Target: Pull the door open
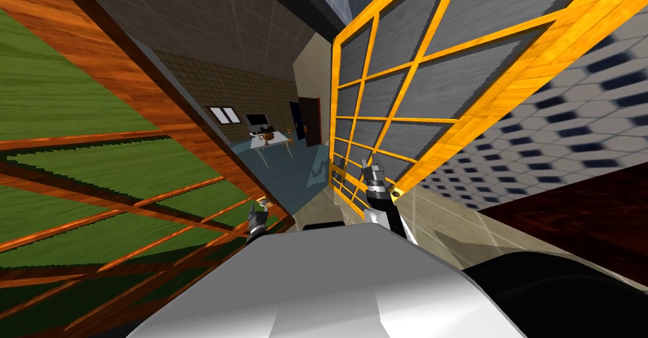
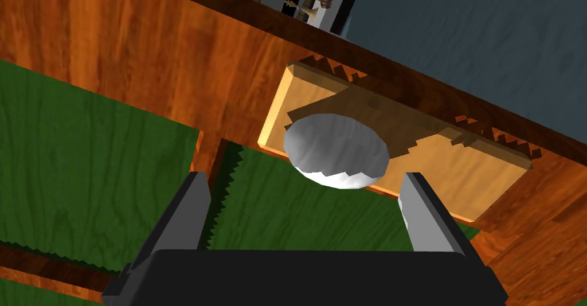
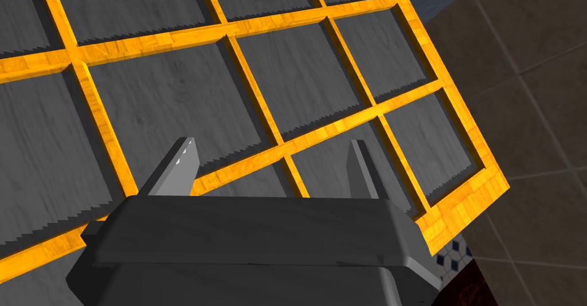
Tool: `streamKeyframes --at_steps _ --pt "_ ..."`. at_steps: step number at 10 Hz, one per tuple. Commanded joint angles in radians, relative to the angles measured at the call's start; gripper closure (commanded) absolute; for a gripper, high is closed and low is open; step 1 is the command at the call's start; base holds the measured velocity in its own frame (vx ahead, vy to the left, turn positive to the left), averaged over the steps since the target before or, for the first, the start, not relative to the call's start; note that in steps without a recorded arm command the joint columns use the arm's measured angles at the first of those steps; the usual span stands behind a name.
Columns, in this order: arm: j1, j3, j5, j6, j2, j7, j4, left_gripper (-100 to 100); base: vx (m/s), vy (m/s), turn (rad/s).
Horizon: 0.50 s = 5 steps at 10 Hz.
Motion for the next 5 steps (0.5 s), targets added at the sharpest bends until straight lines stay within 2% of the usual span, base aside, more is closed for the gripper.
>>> streamKeyframes --at_steps 1,2,3,5 --pt "-0.004 -0.006 0.012 0.001 -0.001 0.038 0.001 -100 -0.052 -0.003 -0.014" --pt "-0.010 -0.015 0.032 0.001 -0.005 0.073 0.001 -100 -0.051 -0.007 -0.013" --pt "-0.010 -0.015 0.032 0.001 -0.005 0.079 0.001 -100 -0.048 0.001 -0.010" --pt "-0.024 -0.036 0.074 0.003 -0.014 0.144 0.001 -100 -0.063 0.000 -0.027"
